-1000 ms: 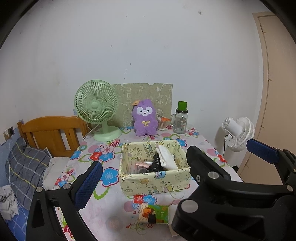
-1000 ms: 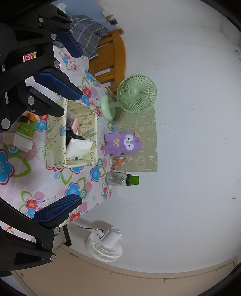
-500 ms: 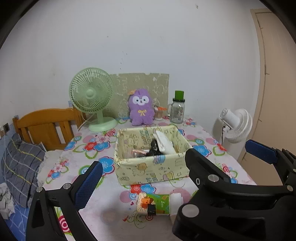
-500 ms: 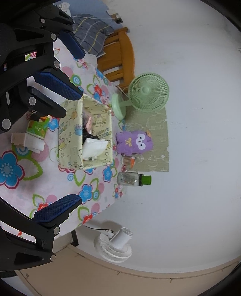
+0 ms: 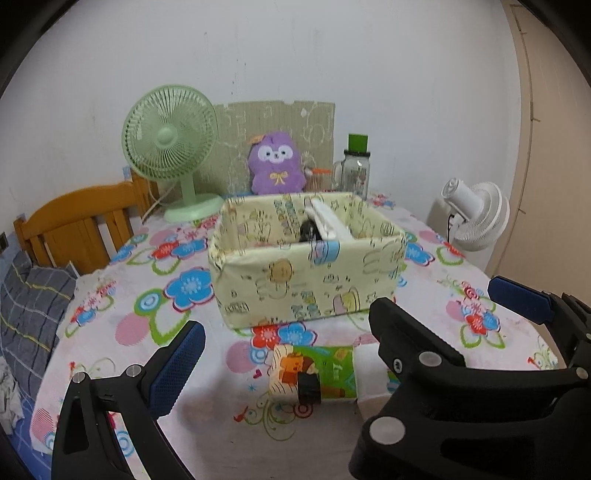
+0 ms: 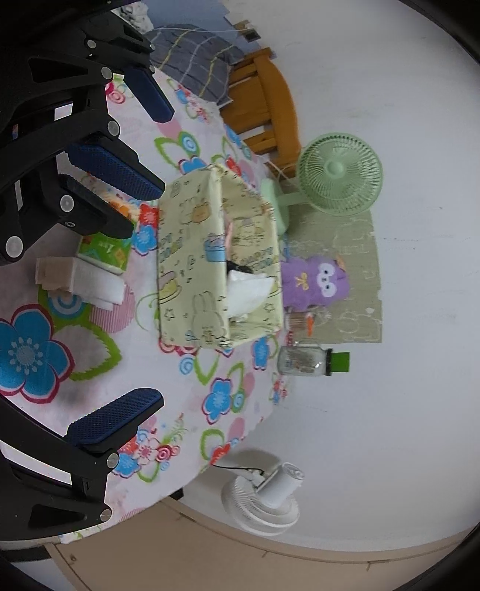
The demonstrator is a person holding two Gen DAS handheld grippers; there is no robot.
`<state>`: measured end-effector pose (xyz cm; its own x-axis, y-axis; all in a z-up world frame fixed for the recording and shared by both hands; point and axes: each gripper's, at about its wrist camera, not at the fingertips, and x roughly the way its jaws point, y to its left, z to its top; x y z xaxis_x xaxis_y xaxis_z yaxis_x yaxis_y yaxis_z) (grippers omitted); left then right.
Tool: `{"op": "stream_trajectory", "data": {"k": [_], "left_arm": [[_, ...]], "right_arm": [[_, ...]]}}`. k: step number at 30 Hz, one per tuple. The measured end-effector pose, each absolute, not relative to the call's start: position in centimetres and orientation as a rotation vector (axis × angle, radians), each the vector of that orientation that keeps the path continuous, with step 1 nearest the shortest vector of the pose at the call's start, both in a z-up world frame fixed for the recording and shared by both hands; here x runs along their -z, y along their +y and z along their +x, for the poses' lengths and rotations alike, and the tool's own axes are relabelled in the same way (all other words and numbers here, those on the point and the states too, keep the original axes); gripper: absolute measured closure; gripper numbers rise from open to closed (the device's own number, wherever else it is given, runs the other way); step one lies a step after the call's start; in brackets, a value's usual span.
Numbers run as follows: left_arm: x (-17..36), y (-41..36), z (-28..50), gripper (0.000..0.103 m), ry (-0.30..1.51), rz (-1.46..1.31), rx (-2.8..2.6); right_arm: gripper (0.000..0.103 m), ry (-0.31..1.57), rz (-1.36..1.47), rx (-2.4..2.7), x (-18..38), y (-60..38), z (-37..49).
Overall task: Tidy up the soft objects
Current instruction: 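Grasp the green snack packet with the left gripper while the right grasps the white tissue roll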
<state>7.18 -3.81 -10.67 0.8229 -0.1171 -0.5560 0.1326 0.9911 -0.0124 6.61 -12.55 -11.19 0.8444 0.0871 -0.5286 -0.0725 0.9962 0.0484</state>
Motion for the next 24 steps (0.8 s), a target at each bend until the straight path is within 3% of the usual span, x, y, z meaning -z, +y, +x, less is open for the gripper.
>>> {"op": "stream_trajectory", "data": {"k": [10,24], "left_arm": [[13.9,-3.8,9.1,0.001,0.673,0.043,0.126],[16.4,-4.4,11.3,0.01,0.779,0.038,0.138]], "right_arm": [[0.0,0.652,0.043,-0.07,14.8,-12.7,8.4],[0.0,0.728,0.052,-0.019,17.0,-13.4,10.8]]}}
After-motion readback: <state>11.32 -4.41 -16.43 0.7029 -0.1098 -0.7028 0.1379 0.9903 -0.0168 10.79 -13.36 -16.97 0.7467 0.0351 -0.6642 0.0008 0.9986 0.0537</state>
